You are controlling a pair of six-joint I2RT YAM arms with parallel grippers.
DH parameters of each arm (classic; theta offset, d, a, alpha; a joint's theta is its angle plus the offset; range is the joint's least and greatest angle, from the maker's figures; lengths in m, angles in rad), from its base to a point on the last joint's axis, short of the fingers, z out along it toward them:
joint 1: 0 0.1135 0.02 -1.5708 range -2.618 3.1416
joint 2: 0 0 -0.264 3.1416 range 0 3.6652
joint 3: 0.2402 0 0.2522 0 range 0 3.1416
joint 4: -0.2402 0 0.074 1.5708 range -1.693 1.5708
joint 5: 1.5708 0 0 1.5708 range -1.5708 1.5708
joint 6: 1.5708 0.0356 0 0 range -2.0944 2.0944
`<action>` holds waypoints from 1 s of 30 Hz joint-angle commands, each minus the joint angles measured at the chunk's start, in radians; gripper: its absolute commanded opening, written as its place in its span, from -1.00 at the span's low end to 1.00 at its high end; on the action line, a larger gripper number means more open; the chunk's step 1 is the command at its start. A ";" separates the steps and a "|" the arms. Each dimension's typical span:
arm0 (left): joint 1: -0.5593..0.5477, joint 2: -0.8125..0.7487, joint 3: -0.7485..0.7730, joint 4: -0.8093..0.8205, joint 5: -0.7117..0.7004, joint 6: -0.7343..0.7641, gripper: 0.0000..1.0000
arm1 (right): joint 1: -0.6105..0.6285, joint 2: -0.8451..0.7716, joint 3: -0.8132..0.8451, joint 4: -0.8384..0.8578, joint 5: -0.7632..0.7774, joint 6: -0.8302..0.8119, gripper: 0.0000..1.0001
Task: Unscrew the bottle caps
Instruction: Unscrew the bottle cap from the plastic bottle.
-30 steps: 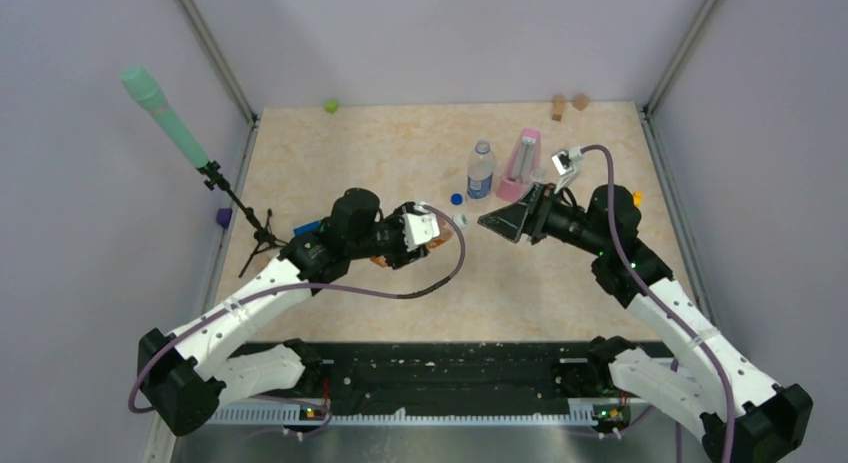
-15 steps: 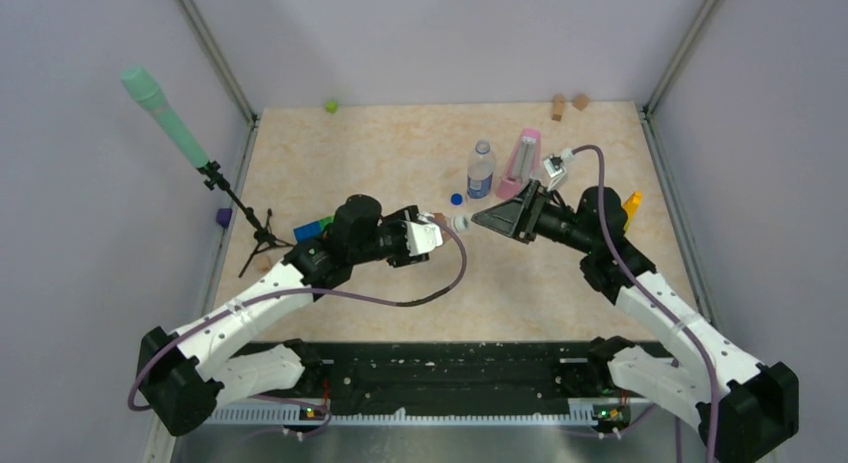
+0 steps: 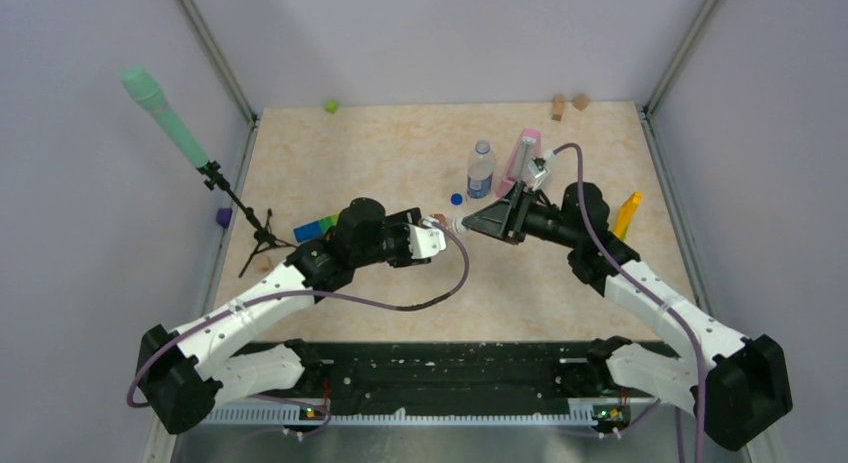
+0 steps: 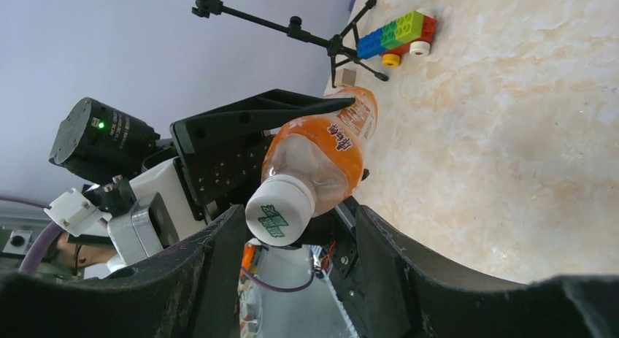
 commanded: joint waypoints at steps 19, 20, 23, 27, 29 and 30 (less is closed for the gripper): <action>-0.014 0.040 0.020 0.023 -0.044 -0.010 -1.00 | 0.055 0.054 0.142 -0.136 -0.022 -0.158 -0.13; -0.014 0.043 0.018 0.027 -0.037 -0.005 -1.00 | 0.058 0.055 0.142 -0.139 -0.020 -0.169 -0.15; -0.014 0.056 0.032 0.027 -0.029 -0.018 -1.00 | 0.065 0.060 0.150 -0.154 -0.024 -0.208 -0.43; -0.014 0.060 0.039 0.033 -0.015 -0.030 -1.00 | 0.065 0.043 0.150 -0.182 -0.022 -0.286 -0.77; -0.013 0.070 0.055 0.000 -0.006 -0.032 -1.00 | 0.065 0.032 0.143 -0.151 -0.038 -0.353 -0.87; -0.012 0.077 0.070 -0.025 0.000 -0.040 -1.00 | 0.065 0.022 0.142 -0.152 -0.041 -0.393 -0.93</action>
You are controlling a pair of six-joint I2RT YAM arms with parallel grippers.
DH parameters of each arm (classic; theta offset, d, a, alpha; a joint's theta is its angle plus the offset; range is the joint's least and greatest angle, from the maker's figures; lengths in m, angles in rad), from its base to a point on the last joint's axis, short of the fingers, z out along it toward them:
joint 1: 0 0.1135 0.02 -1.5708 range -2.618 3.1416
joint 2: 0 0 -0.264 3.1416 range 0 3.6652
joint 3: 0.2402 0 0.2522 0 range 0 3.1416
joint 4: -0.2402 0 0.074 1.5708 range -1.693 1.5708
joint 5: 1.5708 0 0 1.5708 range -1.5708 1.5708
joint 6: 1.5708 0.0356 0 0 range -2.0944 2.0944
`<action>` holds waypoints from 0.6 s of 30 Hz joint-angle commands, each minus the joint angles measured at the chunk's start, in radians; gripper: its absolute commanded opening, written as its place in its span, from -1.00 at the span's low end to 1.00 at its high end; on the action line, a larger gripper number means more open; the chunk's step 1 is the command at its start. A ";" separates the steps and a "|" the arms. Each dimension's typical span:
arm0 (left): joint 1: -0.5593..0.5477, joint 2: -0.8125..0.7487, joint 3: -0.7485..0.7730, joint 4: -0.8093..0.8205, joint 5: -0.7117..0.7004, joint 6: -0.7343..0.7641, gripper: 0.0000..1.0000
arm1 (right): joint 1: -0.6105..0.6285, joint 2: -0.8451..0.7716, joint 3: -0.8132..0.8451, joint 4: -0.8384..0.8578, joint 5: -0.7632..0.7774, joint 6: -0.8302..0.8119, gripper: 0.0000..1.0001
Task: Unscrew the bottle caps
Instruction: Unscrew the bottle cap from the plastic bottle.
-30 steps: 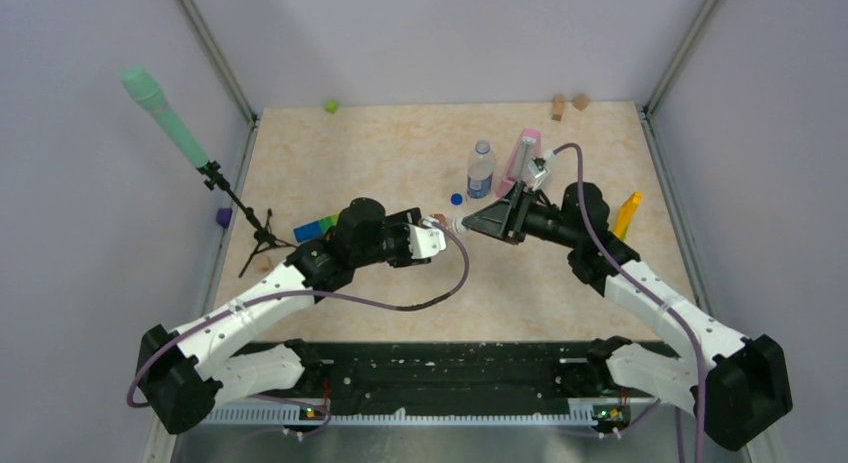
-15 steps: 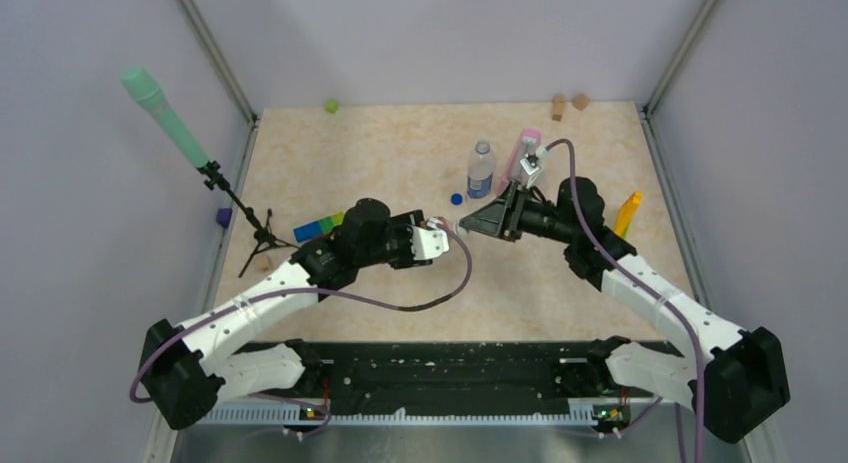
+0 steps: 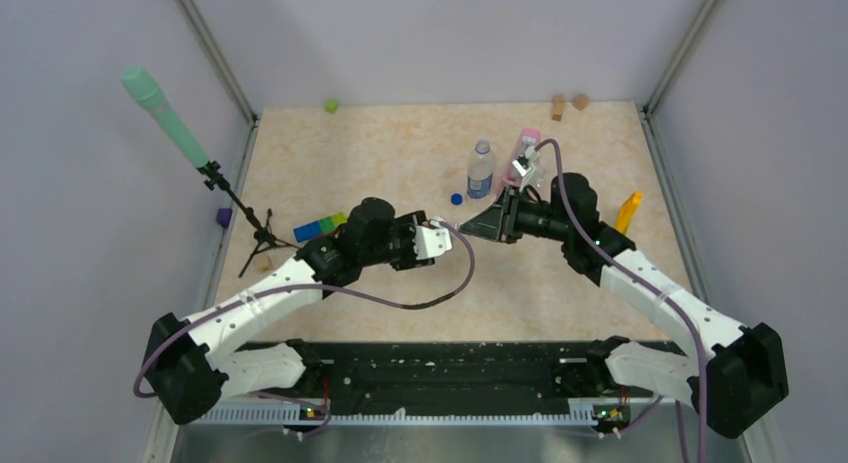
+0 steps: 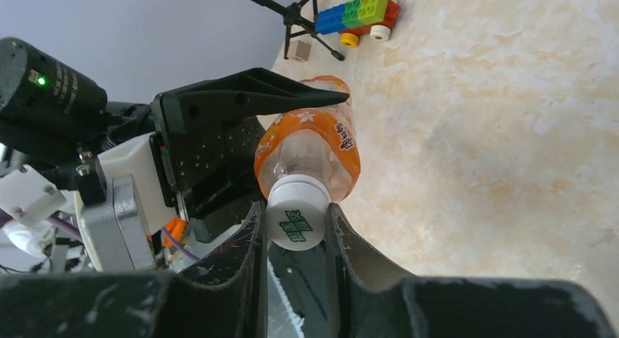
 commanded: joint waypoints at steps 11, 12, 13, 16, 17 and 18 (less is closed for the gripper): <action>0.078 0.007 0.162 -0.158 0.506 -0.121 -1.00 | 0.026 -0.140 -0.046 0.137 -0.238 -0.606 -1.00; 0.080 0.013 0.182 -0.182 0.544 -0.118 -1.00 | 0.026 -0.151 -0.053 0.139 -0.241 -0.646 -1.00; 0.082 0.021 0.201 -0.212 0.570 -0.110 -1.00 | 0.026 -0.158 -0.059 0.136 -0.239 -0.687 -1.00; 0.090 0.043 0.248 -0.298 0.636 -0.078 -1.00 | 0.026 -0.180 -0.068 0.113 -0.245 -0.813 -1.00; 0.093 0.050 0.255 -0.309 0.655 -0.075 -1.00 | 0.026 -0.186 -0.072 0.113 -0.250 -0.855 -1.00; 0.094 0.057 0.258 -0.319 0.671 -0.070 -1.00 | 0.026 -0.193 -0.078 0.113 -0.259 -0.894 -1.00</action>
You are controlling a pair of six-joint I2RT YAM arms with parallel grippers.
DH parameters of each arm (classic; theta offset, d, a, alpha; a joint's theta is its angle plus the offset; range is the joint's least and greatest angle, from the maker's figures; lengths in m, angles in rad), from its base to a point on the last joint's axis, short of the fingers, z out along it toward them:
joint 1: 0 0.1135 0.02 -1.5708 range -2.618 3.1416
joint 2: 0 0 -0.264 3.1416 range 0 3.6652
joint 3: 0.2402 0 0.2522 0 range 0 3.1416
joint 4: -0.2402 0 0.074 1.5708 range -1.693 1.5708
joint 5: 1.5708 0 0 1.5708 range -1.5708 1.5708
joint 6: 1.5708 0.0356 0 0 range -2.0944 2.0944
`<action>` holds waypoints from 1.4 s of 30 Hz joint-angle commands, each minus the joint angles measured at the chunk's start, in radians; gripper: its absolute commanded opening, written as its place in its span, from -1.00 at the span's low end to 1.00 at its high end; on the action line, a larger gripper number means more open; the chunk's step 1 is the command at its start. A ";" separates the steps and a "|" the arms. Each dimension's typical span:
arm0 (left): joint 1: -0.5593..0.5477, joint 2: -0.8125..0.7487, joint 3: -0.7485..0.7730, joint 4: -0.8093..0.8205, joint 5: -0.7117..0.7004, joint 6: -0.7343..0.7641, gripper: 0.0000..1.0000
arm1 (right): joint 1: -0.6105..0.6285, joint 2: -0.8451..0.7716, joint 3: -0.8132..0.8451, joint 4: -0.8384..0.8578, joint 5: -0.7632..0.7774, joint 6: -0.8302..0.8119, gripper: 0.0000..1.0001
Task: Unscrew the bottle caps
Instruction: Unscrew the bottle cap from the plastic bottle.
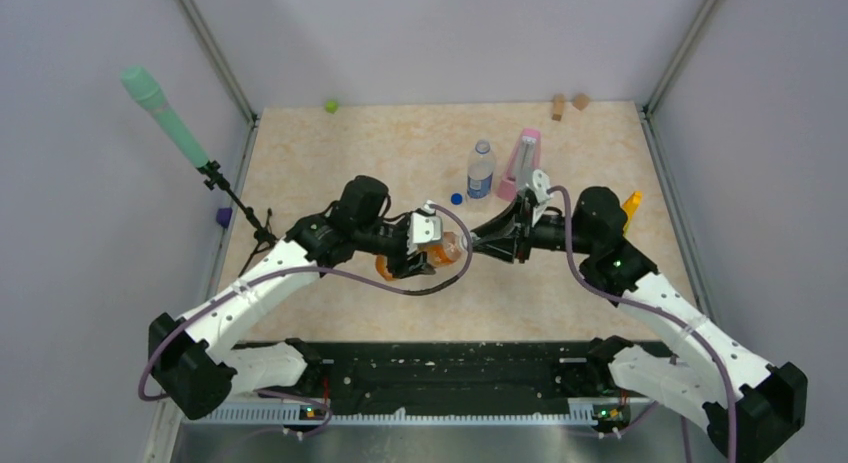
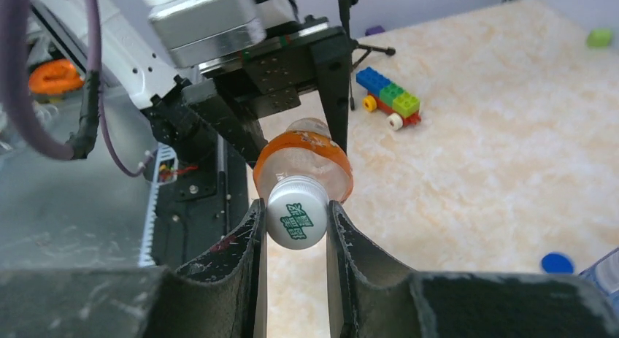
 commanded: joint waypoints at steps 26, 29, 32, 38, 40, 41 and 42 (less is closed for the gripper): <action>0.010 -0.025 0.013 0.069 -0.026 0.050 -1.00 | 0.008 -0.206 -0.230 0.433 0.049 -0.212 0.60; 0.008 -0.041 0.000 0.094 -0.110 0.049 -1.00 | 0.008 -0.244 -0.246 0.440 0.156 -0.069 0.61; 0.005 -0.079 -0.057 0.181 -0.229 0.040 -1.00 | 0.008 -0.264 -0.229 0.421 0.330 0.117 0.60; -0.026 -0.168 -0.179 0.374 -0.402 0.053 -1.00 | 0.008 -0.149 -0.026 0.074 0.547 0.493 0.49; -0.046 -0.176 -0.198 0.412 -0.458 0.066 -1.00 | 0.008 -0.074 0.029 0.020 0.495 0.622 0.47; -0.061 -0.174 -0.206 0.425 -0.494 0.079 -1.00 | 0.008 -0.046 0.029 0.043 0.459 0.688 0.46; -0.072 -0.172 -0.212 0.438 -0.521 0.095 -1.00 | 0.009 -0.023 0.017 0.087 0.419 0.768 0.41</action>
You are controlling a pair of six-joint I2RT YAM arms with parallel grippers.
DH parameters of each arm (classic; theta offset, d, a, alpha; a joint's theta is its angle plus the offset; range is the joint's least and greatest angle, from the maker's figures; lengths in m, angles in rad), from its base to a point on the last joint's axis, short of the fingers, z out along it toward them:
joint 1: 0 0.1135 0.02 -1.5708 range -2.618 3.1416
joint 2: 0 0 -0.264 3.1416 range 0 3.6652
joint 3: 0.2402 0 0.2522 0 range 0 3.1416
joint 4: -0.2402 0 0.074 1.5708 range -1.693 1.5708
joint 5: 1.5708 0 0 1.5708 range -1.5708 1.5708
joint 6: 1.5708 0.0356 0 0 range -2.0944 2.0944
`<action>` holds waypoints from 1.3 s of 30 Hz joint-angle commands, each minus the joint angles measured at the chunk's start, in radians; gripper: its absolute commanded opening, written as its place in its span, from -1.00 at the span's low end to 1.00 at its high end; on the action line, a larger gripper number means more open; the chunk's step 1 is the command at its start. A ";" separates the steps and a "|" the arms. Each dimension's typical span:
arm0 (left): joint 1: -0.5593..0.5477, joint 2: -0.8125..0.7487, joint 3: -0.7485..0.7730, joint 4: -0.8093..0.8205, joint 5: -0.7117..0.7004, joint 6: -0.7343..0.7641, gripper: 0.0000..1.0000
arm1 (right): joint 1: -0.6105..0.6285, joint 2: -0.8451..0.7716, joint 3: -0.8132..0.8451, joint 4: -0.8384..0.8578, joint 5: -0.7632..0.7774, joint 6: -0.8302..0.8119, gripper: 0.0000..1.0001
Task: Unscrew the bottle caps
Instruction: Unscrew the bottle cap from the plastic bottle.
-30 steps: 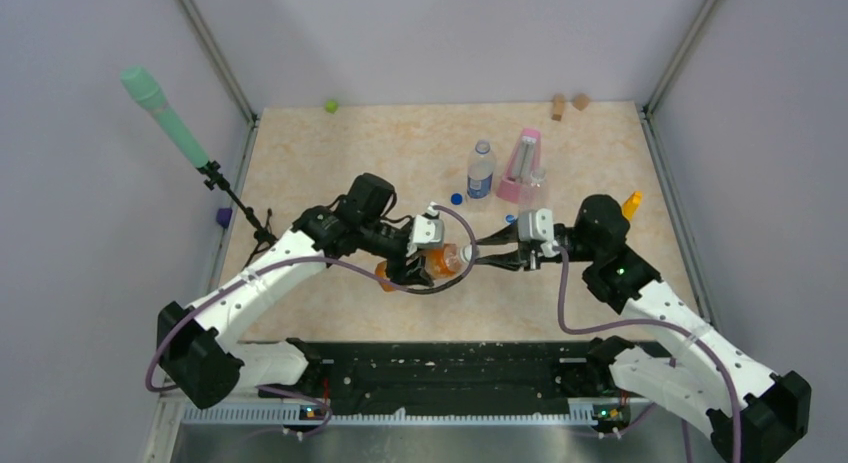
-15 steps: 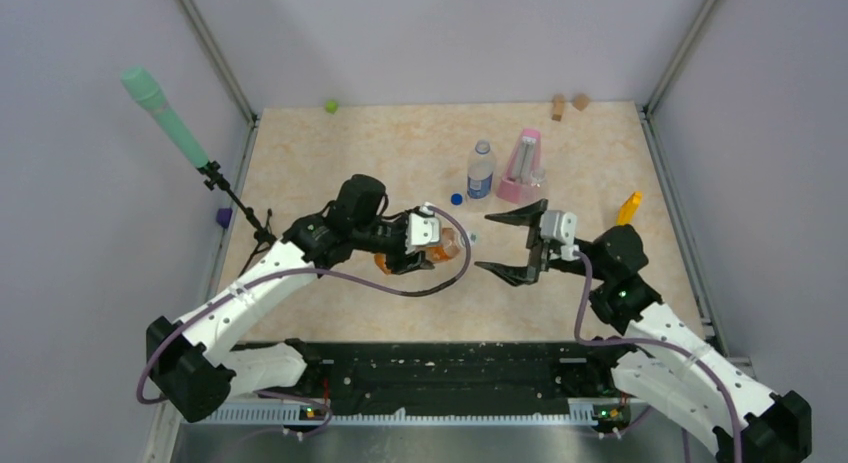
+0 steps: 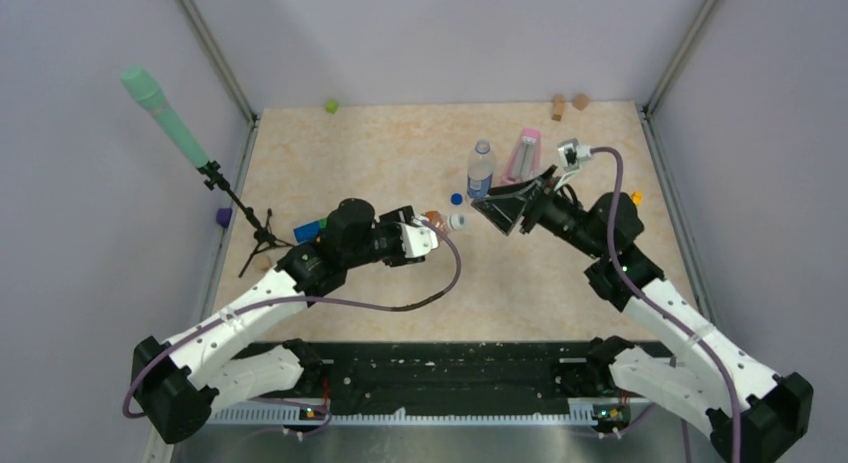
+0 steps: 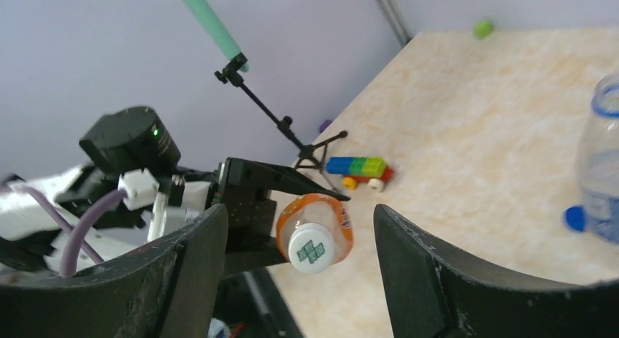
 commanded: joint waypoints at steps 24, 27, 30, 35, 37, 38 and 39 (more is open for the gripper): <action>-0.104 -0.003 -0.053 0.207 -0.281 0.101 -1.00 | 0.037 0.215 0.039 0.009 -0.084 0.465 0.05; -0.105 0.003 -0.050 0.202 -0.276 0.101 -1.00 | 0.036 0.227 0.039 0.014 -0.098 0.460 -0.02; -0.105 0.009 -0.046 0.196 -0.271 0.100 -1.00 | 0.037 0.245 0.041 0.013 -0.107 0.451 -0.15; -0.106 0.014 -0.043 0.189 -0.265 0.094 -1.00 | 0.037 0.253 0.044 0.009 -0.104 0.424 -0.23; -0.107 0.016 -0.040 0.187 -0.258 0.093 -1.00 | 0.037 0.249 0.046 -0.001 -0.097 0.402 -0.36; -0.106 0.017 -0.038 0.185 -0.259 0.091 -1.00 | 0.036 0.247 0.049 -0.012 -0.094 0.382 -0.42; -0.106 0.019 -0.035 0.177 -0.256 0.089 -1.00 | 0.036 0.243 0.052 -0.021 -0.093 0.355 -0.62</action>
